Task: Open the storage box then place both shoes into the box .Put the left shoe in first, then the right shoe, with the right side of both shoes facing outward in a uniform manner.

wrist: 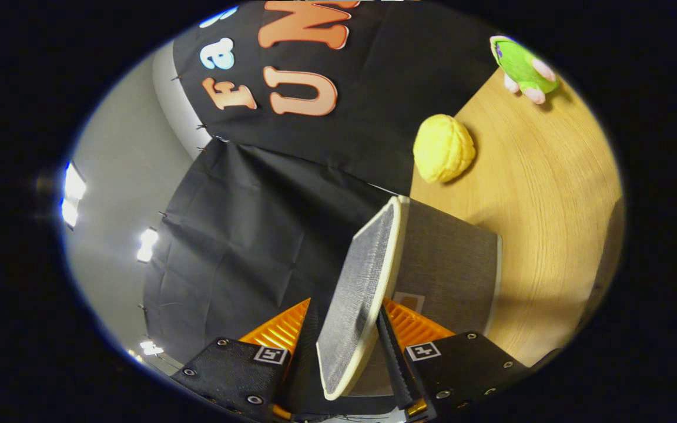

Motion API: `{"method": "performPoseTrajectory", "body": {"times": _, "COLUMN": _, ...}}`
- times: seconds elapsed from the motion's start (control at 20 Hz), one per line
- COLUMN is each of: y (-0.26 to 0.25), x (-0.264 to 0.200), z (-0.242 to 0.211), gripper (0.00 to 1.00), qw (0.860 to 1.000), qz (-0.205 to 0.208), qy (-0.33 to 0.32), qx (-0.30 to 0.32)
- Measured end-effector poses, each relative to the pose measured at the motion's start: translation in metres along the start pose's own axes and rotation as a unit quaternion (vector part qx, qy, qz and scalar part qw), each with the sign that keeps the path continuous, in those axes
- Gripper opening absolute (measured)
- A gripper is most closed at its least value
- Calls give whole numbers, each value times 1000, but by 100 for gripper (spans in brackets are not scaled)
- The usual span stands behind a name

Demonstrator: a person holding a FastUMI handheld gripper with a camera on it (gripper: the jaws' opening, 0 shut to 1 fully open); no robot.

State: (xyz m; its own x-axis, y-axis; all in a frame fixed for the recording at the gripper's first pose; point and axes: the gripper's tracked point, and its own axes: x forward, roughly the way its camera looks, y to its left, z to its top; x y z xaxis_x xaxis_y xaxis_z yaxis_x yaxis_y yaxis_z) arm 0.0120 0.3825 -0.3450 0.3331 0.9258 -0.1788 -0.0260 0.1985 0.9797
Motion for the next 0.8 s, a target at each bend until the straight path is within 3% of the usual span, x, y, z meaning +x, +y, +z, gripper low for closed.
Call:
{"method": "performPoseTrajectory", "body": {"times": 0.1, "y": -7, "x": 2, "z": 8, "gripper": 51, "qw": 999, "qz": -15, "qy": -16, "qx": 28}}
{"method": "performPoseTrajectory", "body": {"times": 0.2, "y": -17, "x": 4, "z": 16, "gripper": 32, "qw": 998, "qz": -48, "qy": -40, "qx": 29}}
{"method": "performPoseTrajectory", "body": {"times": 0.25, "y": -13, "x": 5, "z": 21, "gripper": 16, "qw": 998, "qz": -44, "qy": -48, "qx": 28}}
{"method": "performPoseTrajectory", "body": {"times": 0.35, "y": 3, "x": 0, "z": 27, "gripper": 8, "qw": 997, "qz": -26, "qy": -63, "qx": 34}}
{"method": "performPoseTrajectory", "body": {"times": 0.55, "y": 39, "x": 3, "z": 38, "gripper": 4, "qw": 996, "qz": -19, "qy": -86, "qx": 32}}
{"method": "performPoseTrajectory", "body": {"times": 0.8, "y": 106, "x": 17, "z": 35, "gripper": 5, "qw": 995, "qz": -21, "qy": -95, "qx": -18}}
